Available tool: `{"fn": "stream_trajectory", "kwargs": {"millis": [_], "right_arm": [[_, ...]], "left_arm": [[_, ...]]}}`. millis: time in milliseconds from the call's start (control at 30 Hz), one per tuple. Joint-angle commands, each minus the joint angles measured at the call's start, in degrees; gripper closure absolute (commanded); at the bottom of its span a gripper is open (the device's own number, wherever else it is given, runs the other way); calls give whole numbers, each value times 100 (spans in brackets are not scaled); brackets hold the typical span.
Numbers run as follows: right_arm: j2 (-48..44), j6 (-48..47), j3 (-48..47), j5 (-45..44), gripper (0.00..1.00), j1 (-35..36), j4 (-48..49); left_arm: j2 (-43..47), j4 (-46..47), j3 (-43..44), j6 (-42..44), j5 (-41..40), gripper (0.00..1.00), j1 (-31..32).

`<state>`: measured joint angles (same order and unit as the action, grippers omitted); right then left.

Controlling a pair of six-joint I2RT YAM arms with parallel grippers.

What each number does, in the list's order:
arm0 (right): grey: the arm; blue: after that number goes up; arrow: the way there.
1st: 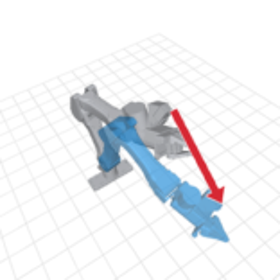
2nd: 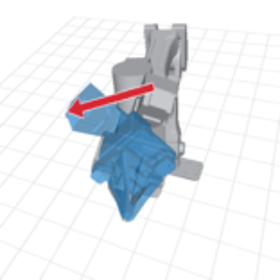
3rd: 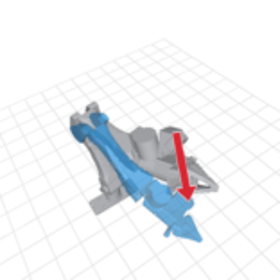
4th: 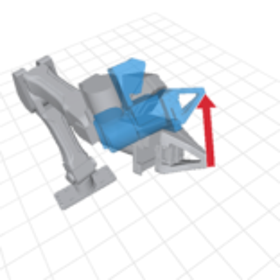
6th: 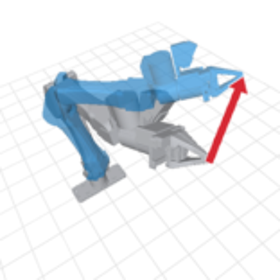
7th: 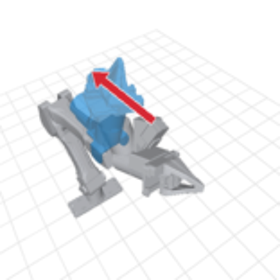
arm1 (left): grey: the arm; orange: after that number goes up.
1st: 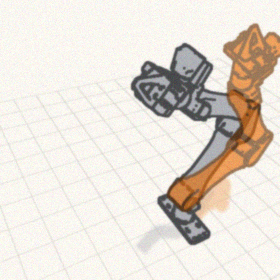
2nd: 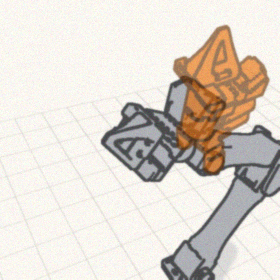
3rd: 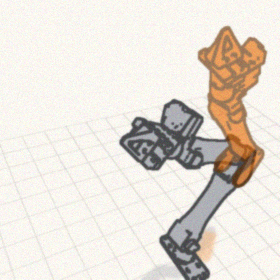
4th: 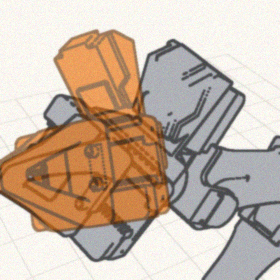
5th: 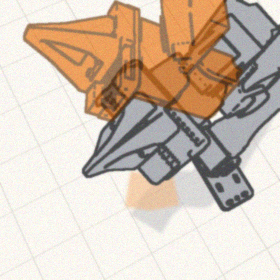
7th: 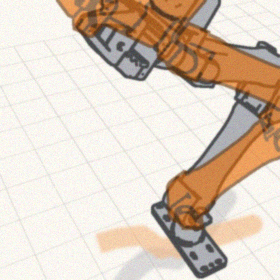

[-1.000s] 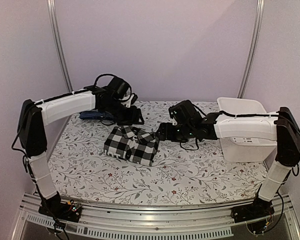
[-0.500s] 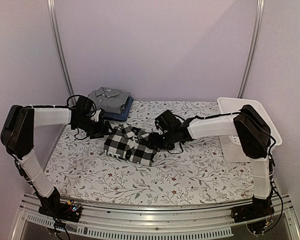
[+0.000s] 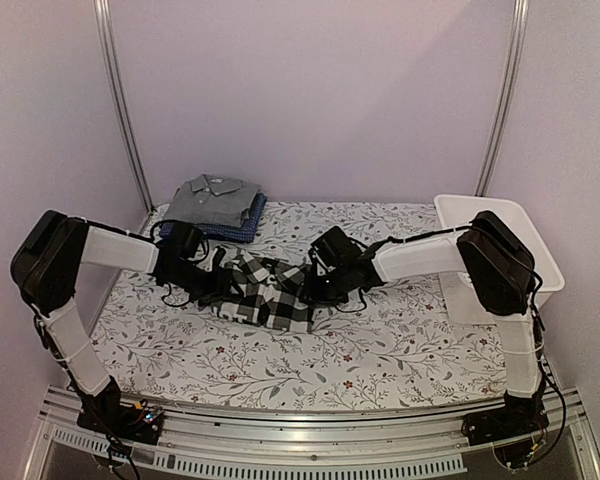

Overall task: Fold and stack the long sleeve shirts
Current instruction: Move the square-folded shirt to the center of the board.

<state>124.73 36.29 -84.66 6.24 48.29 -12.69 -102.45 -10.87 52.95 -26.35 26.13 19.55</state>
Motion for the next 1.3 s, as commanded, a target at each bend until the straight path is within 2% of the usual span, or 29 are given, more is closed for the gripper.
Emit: {"fn": "stream_trajectory", "kwargs": {"millis": [0, 167, 267, 400, 567, 700, 833, 1000, 1100, 1267], "right_arm": [[-283, -127, 440, 58, 71, -43, -192], [-1135, -338, 1494, -126, 74, -57, -532], [-1728, -334, 2170, -195, 73, -57, -595], [-2124, -378, 2498, -363, 59, -61, -660], [-2325, -511, 1939, -798, 40, -57, -1029], [-2370, -534, 1614, -1137, 37, -86, -1085], [-2016, -547, 1217, -1269, 42, -118, -1157], [-1569, -446, 988, -1357, 53, -136, -1216], [-1451, -413, 1031, -1415, 54, -142, -1244], [-1270, -445, 1095, -1308, 58, -191, -1177]], "left_arm": [[498, 1, -286, -825, -109, 42, 712], [1144, -675, -519, -1885, -865, 41, 1588], [1562, -582, -1035, -2503, -1113, 39, 1918], [1976, -396, -1245, -2391, -1390, 35, 2058], [1972, -232, -776, -1678, -1520, 37, 1961], [1502, -265, -326, -1303, -1455, 44, 1682], [1021, -208, 127, -972, -1426, 54, 1476], [459, -242, 613, -726, -1336, 74, 1356], [156, -207, 751, -670, -1291, 86, 1345], [-314, -111, 914, -675, -1242, 96, 1343]]}}
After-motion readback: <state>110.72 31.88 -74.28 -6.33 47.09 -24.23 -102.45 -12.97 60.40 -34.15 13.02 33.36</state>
